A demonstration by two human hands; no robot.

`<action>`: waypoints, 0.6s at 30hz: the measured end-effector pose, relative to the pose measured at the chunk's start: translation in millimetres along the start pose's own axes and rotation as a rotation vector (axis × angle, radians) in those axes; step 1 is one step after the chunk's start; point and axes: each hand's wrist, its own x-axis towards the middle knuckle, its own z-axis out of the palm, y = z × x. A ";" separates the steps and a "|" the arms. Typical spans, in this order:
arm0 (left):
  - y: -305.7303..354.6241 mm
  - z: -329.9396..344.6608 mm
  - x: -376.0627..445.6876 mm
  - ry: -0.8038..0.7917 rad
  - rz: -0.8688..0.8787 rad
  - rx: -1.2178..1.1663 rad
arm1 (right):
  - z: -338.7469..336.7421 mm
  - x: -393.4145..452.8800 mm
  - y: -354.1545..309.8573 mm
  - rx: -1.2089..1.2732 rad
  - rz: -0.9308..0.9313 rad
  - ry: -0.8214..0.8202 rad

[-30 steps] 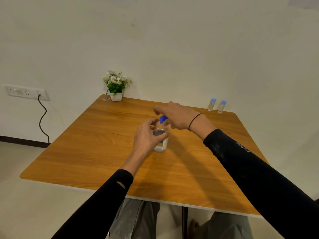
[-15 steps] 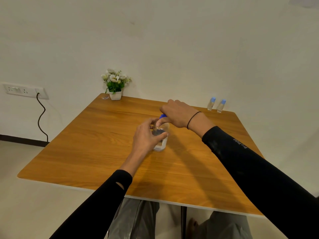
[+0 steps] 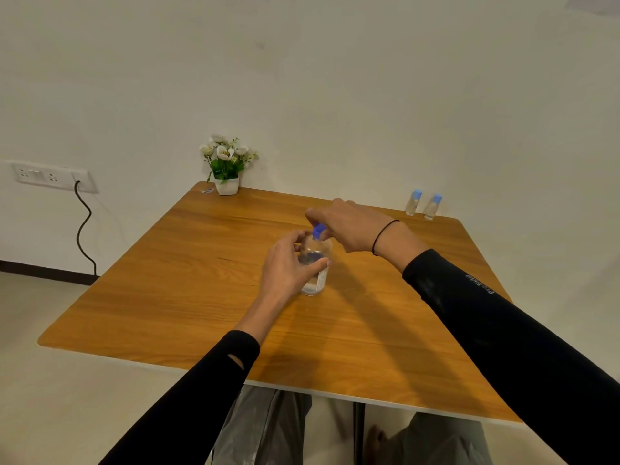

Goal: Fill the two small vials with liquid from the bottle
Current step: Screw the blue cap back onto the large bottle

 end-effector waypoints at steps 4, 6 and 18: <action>-0.3 -0.4 -2.2 0.001 0.033 -0.013 | 1.1 3.3 -1.8 -0.130 0.063 0.114; 0.3 -0.7 -1.9 0.002 0.014 -0.008 | 0.9 2.1 -0.1 -0.071 0.020 0.058; 2.1 -1.9 -3.0 0.003 0.029 -0.008 | 10.2 3.8 7.3 -0.135 -0.025 0.059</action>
